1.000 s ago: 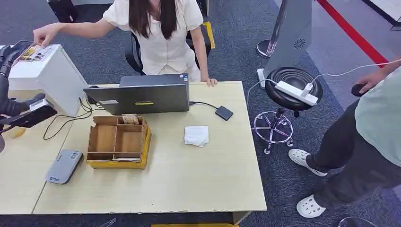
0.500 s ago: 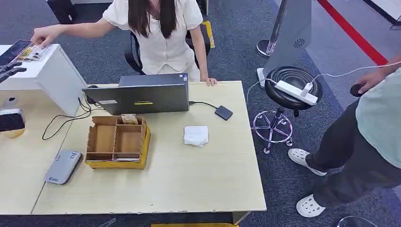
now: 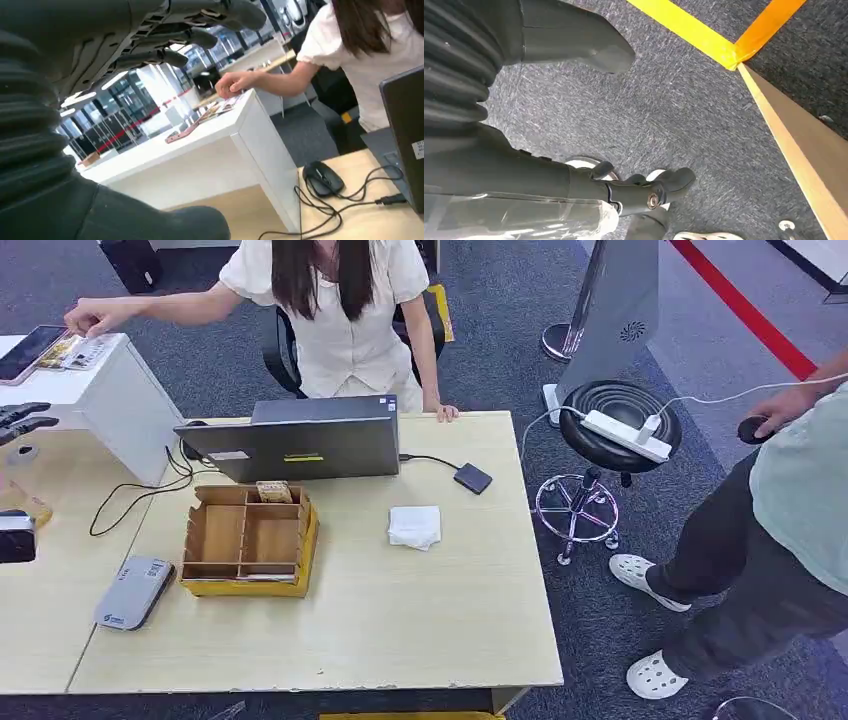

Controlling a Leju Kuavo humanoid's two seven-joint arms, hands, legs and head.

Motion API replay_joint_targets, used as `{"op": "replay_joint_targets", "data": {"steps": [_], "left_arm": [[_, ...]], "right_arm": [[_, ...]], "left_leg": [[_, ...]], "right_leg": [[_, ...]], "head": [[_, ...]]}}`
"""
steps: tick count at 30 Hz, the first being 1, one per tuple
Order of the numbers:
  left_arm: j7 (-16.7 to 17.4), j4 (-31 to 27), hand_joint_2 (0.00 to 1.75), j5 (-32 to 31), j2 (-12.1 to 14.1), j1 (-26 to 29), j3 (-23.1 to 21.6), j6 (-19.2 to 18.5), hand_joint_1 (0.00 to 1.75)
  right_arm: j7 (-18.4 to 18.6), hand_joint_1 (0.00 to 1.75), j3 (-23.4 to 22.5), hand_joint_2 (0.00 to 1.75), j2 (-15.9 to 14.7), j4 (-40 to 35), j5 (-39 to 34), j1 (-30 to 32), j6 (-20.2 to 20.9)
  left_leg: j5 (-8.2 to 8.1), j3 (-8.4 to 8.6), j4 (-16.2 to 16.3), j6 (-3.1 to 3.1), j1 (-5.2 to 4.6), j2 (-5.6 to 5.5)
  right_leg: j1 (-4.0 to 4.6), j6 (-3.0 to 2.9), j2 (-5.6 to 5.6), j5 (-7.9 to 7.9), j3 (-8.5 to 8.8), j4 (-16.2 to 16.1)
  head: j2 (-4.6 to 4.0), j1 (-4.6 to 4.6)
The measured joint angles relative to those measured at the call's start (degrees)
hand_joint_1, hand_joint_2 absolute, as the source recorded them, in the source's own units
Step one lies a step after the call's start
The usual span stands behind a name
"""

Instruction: Pass the card to the sensor for recognition and then transmit it.

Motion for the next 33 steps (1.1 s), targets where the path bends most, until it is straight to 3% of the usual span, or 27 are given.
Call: {"op": "replay_joint_targets", "data": {"steps": [2, 5, 11, 23, 26, 33], "left_arm": [[1.14, -1.36, 1.75, -1.01, 0.28, 3.42, 0.09, 4.0, 0.0], [1.83, -3.08, 1.75, -1.01, 0.35, 9.39, 1.0, 5.63, 0.0], [2.18, -6.29, 1.75, 2.8, 1.33, 19.05, 5.76, 3.29, 0.0], [2.12, -11.17, 1.75, 1.02, -0.27, 35.14, 16.33, 2.4, 0.0], [2.33, -11.86, 1.75, -4.26, -3.0, 36.84, 18.38, 2.96, 0.0], [5.51, -11.73, 1.75, -17.47, -14.1, 36.84, 18.69, 7.03, 0.0]], "right_arm": [[0.0, 0.0, -0.22, 1.75, 0.0, 0.0, 0.0, -0.02, 0.0], [0.02, 0.0, -0.31, 1.75, 0.0, 0.0, 0.26, -0.01, -0.02], [0.18, 0.0, -0.81, 1.75, 0.0, 0.0, 0.46, 0.0, -0.2], [0.61, 0.0, -1.16, 1.75, 0.0, 0.0, 0.81, -0.04, -0.2], [0.61, 0.0, -1.29, 1.75, 0.0, 0.0, 0.59, -0.02, -0.35], [0.7, 0.0, -2.21, 1.75, 0.02, 0.02, 0.35, 0.12, -1.01]], "left_leg": [[0.0, 0.01, 0.0, 0.0, -0.04, -0.01], [0.0, 0.0, 0.0, 0.0, -0.03, 0.01], [-0.01, -0.02, 0.0, 0.0, -0.01, -0.01], [-0.01, -0.05, -0.01, 0.01, -0.01, -0.04], [-0.01, -0.06, -0.01, 0.01, -0.04, -0.07], [-0.01, -0.07, 0.0, 0.01, -0.09, -0.16]], "right_leg": [[-0.04, 0.0, -0.02, 0.0, 0.0, 0.0], [-0.03, 0.0, 0.01, 0.0, -0.01, 0.0], [-0.01, 0.0, -0.02, -0.01, -0.01, 0.0], [-0.01, 0.0, -0.06, -0.01, 0.0, -0.01], [-0.05, 0.0, -0.09, -0.01, 0.0, -0.01], [-0.09, 0.01, -0.21, -0.01, 0.02, -0.02]], "head": [[0.0, 0.0], [0.0, -0.05], [0.0, -0.04], [0.0, -0.02], [0.0, 0.0], [0.0, -0.02]]}}
